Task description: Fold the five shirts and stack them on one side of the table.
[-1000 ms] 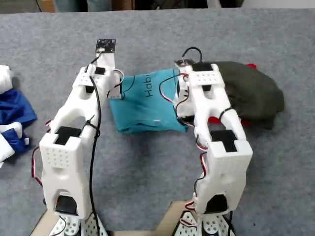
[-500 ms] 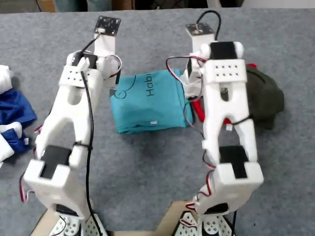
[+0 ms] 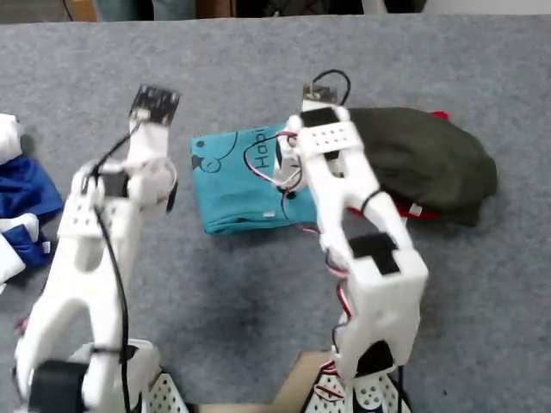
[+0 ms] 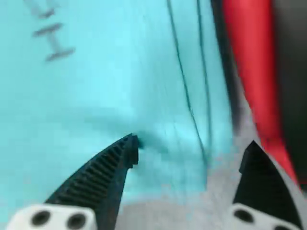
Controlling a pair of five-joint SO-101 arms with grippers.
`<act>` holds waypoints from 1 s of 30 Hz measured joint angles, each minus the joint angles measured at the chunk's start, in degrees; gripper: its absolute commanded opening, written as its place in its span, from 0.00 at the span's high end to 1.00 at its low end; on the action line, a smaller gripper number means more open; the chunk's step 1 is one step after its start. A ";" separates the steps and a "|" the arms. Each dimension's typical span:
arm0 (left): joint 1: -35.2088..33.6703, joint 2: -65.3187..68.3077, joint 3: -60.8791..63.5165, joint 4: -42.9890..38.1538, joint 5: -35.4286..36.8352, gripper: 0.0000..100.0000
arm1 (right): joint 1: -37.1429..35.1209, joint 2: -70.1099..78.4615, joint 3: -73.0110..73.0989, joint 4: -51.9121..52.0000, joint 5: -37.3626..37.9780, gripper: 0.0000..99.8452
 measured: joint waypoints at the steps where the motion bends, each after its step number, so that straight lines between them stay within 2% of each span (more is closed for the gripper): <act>1: -0.62 -2.55 2.90 -0.18 0.00 0.97 | 0.00 2.55 -0.09 -1.93 -0.18 0.65; 5: -2.73 -11.43 10.37 -0.18 0.00 0.97 | -0.26 8.18 -4.22 -3.16 -0.35 0.67; 7: -3.69 -14.42 12.22 -0.18 0.00 0.97 | -0.26 9.58 -7.12 -0.70 -0.35 0.76; 10: -3.96 -17.23 13.45 -0.18 0.00 0.97 | -0.26 10.81 -10.29 2.46 -0.35 0.94; 11: -3.96 -17.76 13.63 -0.18 0.00 0.97 | -0.26 11.25 -11.43 3.69 -0.35 0.97; 14: -3.96 -17.93 13.71 -0.18 0.00 0.97 | 0.18 12.40 -14.51 7.21 0.26 0.95; 18: -3.96 -17.93 13.71 -0.18 0.00 0.97 | 0.62 13.54 -19.16 12.40 1.93 0.99; 25: -4.04 -17.93 13.71 -0.18 0.00 0.97 | 0.53 13.71 -35.87 24.09 8.09 0.99; 30: -4.04 -17.93 13.71 -0.18 0.00 0.97 | 1.23 13.71 -48.70 25.93 15.12 0.99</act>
